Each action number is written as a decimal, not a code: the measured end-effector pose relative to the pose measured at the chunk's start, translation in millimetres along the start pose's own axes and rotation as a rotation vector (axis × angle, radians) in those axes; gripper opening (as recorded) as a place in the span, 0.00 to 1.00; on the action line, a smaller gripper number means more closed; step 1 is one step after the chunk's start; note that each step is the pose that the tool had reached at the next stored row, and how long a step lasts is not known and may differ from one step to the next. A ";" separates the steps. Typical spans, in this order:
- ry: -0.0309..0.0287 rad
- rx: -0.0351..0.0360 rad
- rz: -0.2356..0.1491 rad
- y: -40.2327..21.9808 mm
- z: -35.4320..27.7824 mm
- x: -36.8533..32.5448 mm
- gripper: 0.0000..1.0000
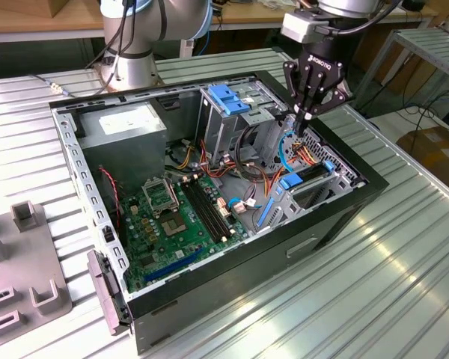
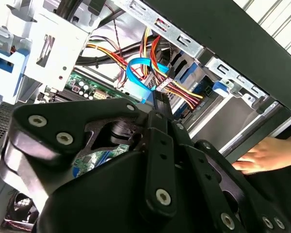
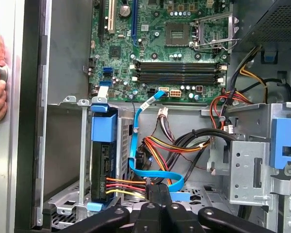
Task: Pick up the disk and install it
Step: 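Insert the second disk wire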
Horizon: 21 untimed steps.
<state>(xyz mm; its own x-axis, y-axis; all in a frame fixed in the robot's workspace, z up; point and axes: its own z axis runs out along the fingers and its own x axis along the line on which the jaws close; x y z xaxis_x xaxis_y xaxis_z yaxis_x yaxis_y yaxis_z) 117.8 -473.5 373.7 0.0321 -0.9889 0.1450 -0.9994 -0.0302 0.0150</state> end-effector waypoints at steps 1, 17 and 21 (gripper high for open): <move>0.0012 0.0000 0.000 0.0 0.3 -0.1 0.10; 0.0707 -0.0023 0.001 -0.1 5.0 -1.8 0.18; 0.0860 -0.0027 0.001 -0.2 7.1 -2.9 0.31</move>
<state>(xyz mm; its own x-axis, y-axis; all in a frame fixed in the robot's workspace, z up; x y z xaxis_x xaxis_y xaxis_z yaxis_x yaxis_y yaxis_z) 117.8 -471.7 366.3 0.0321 -0.9728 0.2295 -0.9994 -0.0288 0.0175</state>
